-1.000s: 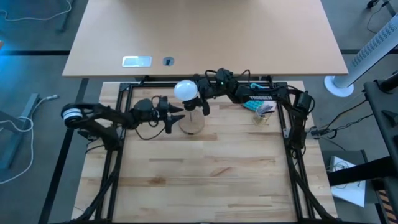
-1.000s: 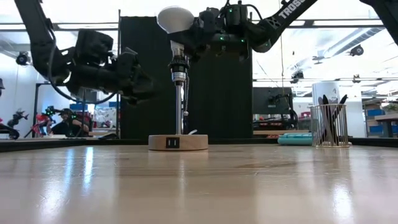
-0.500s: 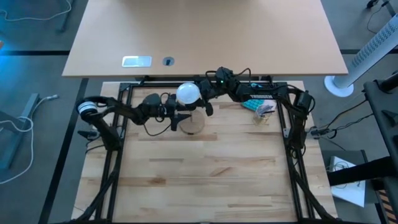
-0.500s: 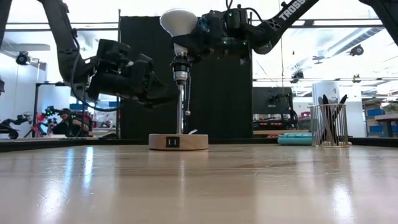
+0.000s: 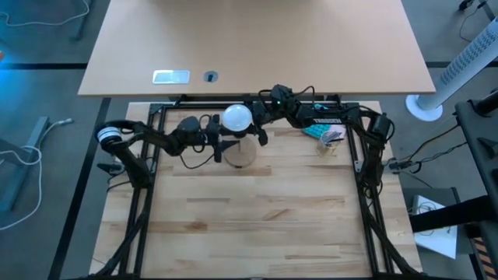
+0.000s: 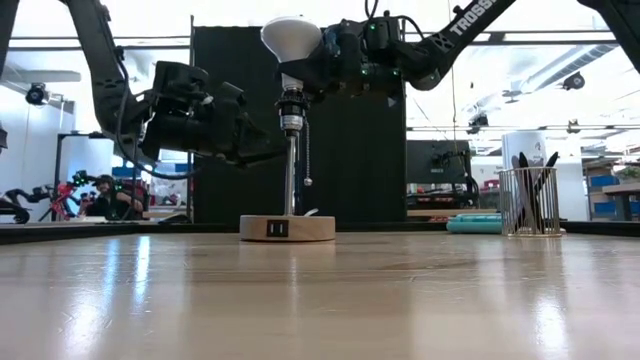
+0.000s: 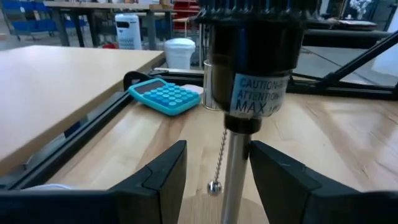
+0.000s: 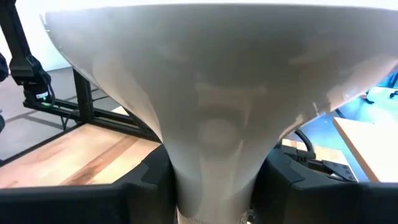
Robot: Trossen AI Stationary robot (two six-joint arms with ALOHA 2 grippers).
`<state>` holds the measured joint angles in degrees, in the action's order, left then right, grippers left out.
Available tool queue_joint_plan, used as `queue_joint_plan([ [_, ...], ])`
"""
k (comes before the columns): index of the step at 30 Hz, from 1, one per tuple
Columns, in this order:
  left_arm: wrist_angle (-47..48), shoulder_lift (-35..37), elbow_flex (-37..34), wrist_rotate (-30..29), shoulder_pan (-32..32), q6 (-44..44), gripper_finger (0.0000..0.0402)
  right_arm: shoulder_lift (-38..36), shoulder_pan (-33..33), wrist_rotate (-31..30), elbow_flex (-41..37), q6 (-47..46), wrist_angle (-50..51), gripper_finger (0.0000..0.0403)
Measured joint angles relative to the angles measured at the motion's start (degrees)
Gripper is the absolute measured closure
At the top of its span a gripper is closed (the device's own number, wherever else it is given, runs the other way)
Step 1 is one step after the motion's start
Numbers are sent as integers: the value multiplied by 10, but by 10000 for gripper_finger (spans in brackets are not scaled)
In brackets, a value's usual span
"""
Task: Screw lightbulb
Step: Insert the light bulb into the table lamp
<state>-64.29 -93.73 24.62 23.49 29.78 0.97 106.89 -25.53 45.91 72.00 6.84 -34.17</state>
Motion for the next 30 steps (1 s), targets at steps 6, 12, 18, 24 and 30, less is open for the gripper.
queue_joint_plan([
  [6, -2, 0, 0, -3, -2, 29, 235, 0, 1, -35, -10, -4, -4, 265],
  [12, -4, 0, 1, -6, -2, 30, 235, 0, 0, -39, -17, -14, -14, 261],
  [18, -4, 0, 11, -6, -3, 30, 235, 0, 0, -40, -17, -23, -12, 264],
  [24, -4, 0, 12, -13, -3, 38, 235, 0, 0, -41, -17, -31, -10, 262],
  [30, -18, 1, 12, 22, -7, 10, 235, 0, 0, -41, -18, -34, -9, 263],
])
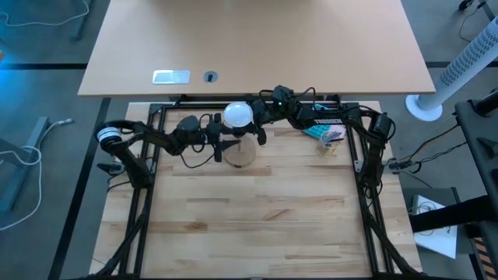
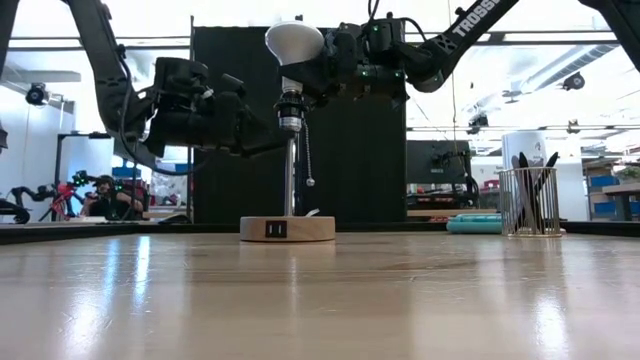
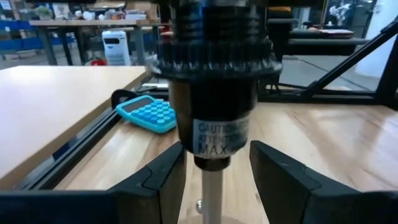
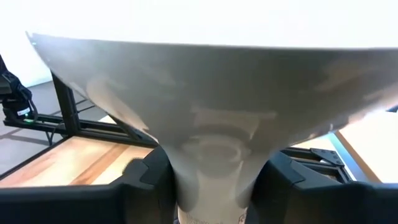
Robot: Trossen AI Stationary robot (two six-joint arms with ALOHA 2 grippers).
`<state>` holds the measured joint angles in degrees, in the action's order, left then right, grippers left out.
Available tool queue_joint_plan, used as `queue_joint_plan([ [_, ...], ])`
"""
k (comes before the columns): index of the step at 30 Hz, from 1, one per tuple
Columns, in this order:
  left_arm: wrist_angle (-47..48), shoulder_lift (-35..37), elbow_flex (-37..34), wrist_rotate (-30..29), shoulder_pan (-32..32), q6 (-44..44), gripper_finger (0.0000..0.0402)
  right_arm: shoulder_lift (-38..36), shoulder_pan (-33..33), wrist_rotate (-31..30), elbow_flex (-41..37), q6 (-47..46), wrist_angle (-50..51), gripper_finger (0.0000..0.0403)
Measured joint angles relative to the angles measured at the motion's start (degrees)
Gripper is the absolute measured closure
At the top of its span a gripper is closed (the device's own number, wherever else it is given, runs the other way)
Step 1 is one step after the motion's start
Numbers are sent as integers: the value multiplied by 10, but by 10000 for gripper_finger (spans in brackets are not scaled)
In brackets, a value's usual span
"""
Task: Screw lightbulb
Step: Insert the light bulb into the table lamp
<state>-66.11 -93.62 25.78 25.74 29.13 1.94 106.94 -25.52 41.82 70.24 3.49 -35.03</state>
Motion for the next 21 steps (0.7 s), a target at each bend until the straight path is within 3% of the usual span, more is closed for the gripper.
queue_joint_plan([
  [6, 6, -4, 1, -12, 0, 5, 235, 0, 0, 0, 0, 0, 0, 265],
  [15, -15, -73, 17, -12, -4, -9, 235, 0, 0, 0, 1, -5, 0, 267],
  [21, -29, -47, -1, -13, -4, -12, 235, 1, 0, 0, 1, -8, 2, 259],
])
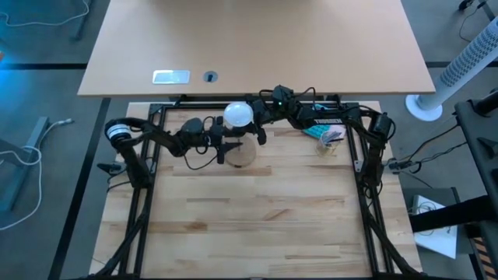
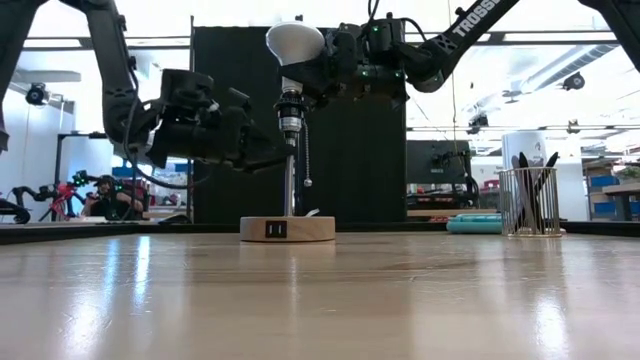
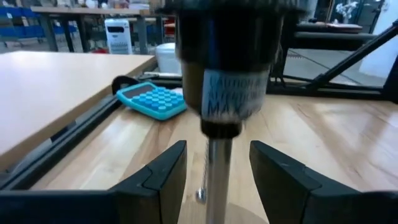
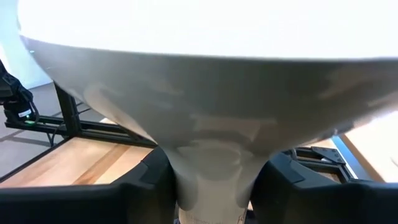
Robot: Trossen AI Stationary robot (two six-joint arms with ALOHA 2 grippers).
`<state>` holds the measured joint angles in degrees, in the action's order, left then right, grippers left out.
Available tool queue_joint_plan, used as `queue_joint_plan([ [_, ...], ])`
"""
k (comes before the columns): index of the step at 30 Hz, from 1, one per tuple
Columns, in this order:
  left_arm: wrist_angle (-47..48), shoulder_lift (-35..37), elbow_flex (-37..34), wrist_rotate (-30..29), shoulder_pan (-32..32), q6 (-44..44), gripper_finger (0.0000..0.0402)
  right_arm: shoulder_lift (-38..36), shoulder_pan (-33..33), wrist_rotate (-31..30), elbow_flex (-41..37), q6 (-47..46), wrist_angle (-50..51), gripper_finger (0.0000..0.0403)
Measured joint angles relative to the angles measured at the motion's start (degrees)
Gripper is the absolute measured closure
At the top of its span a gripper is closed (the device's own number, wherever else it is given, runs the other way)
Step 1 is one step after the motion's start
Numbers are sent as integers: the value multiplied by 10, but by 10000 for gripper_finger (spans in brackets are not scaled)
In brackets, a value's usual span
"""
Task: Screw lightbulb
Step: Insert the light bulb into the table lamp
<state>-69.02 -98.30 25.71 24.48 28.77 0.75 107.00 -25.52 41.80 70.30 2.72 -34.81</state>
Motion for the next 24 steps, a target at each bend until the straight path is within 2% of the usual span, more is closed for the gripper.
queue_joint_plan([
  [5, 12, 2, 4, -12, 0, 1, 260, 0, 0, -2, 0, -2, -1, 266],
  [12, 26, 2, 9, -9, -1, -3, 373, 0, 0, -16, 0, -14, 2, 258],
  [24, 32, 6, 11, -39, -1, -19, 371, 0, -1, -22, 0, -27, 11, 258],
])
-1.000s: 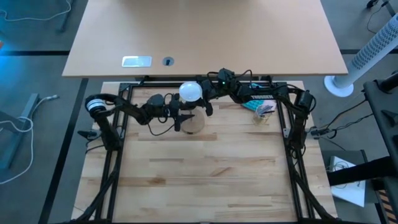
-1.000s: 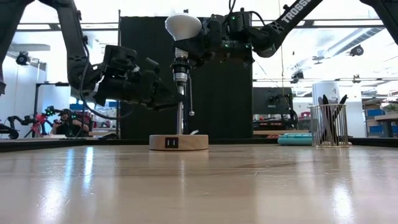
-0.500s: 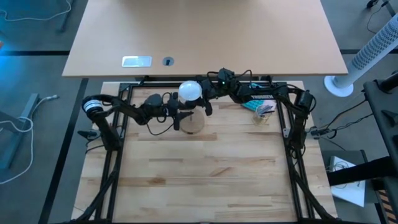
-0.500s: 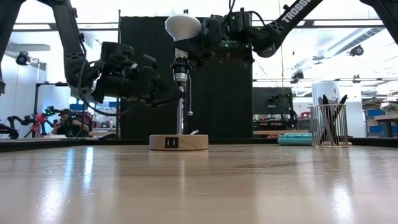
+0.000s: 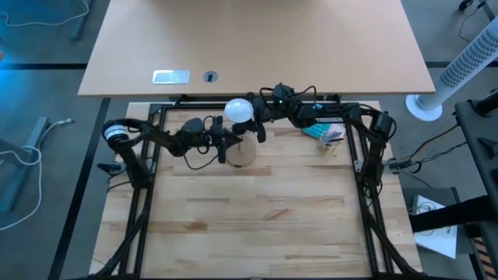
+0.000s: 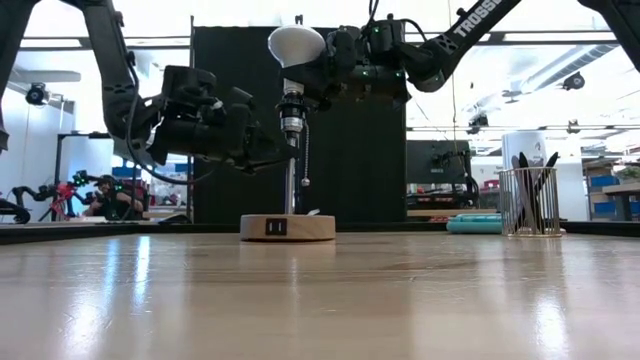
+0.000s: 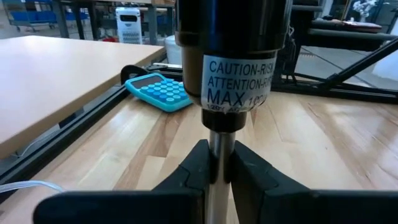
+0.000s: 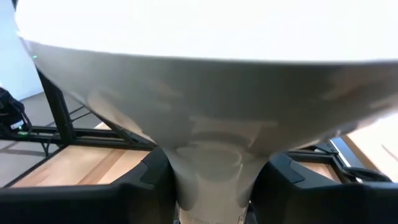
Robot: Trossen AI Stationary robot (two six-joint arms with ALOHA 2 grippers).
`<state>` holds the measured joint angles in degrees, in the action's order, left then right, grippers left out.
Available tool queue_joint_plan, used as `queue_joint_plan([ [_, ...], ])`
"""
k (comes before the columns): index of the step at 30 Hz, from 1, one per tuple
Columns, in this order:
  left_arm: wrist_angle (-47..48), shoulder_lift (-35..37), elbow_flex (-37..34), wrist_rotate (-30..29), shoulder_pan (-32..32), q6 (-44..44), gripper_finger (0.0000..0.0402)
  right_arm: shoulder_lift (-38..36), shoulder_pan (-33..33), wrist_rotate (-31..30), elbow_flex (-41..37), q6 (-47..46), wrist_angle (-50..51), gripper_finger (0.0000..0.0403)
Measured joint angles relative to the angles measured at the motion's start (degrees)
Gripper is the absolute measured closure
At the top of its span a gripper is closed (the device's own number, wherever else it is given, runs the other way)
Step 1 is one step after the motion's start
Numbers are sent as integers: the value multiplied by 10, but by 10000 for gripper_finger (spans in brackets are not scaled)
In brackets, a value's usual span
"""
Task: Screw lightbulb
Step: Insert the light bulb into the table lamp
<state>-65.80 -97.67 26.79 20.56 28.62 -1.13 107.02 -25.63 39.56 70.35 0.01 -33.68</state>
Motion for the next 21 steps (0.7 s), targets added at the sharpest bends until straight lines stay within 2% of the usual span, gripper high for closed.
queue_joint_plan([
  [12, 4, 5, 0, -57, 0, 2, 371, -5, 0, -33, 2, 13, 7, 260],
  [18, 31, 17, 4, -98, 0, 4, 372, -6, 3, -79, 49, 63, 114, 265],
  [21, 55, 19, 15, -116, 0, 6, 372, -6, 2, -86, 63, 74, 135, 265],
])
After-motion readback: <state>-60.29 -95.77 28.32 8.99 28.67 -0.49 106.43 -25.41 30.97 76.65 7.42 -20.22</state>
